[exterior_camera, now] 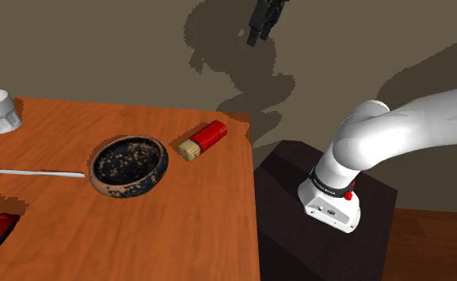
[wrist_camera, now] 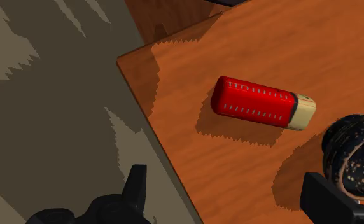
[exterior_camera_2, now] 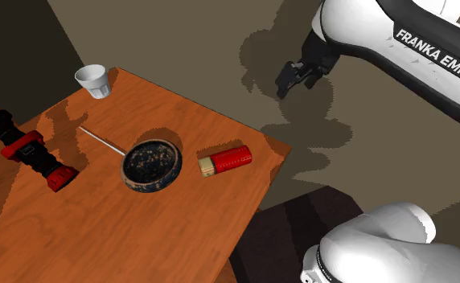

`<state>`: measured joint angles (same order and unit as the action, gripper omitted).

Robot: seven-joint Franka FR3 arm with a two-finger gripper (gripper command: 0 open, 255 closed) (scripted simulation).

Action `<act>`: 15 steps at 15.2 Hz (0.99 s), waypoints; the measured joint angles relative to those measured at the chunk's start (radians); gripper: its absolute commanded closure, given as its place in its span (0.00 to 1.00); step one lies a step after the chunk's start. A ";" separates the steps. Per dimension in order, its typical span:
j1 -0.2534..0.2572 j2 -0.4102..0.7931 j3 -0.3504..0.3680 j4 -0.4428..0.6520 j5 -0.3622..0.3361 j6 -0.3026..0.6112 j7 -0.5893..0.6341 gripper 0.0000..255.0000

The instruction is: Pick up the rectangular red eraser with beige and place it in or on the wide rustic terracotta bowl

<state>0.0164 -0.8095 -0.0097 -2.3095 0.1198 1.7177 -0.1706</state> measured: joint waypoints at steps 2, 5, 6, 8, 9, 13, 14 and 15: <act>0.009 0.011 0.001 -0.005 -0.001 0.012 -0.015 0.00; 0.053 0.066 0.007 -0.032 -0.005 0.068 -0.100 0.00; 0.069 0.085 0.009 -0.040 -0.007 0.086 -0.133 0.00; 0.103 0.135 0.014 -0.053 -0.010 0.131 -0.199 0.00; 0.119 0.163 0.017 -0.053 -0.013 0.150 -0.232 0.00; 0.182 0.257 0.032 -0.074 -0.023 0.226 -0.361 0.00; 0.197 0.276 0.038 -0.083 -0.026 0.245 -0.392 0.00; 0.211 0.299 0.040 -0.089 -0.030 0.263 -0.426 0.00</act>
<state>0.2271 -0.5110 0.0303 -2.3980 0.0894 1.9810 -0.5962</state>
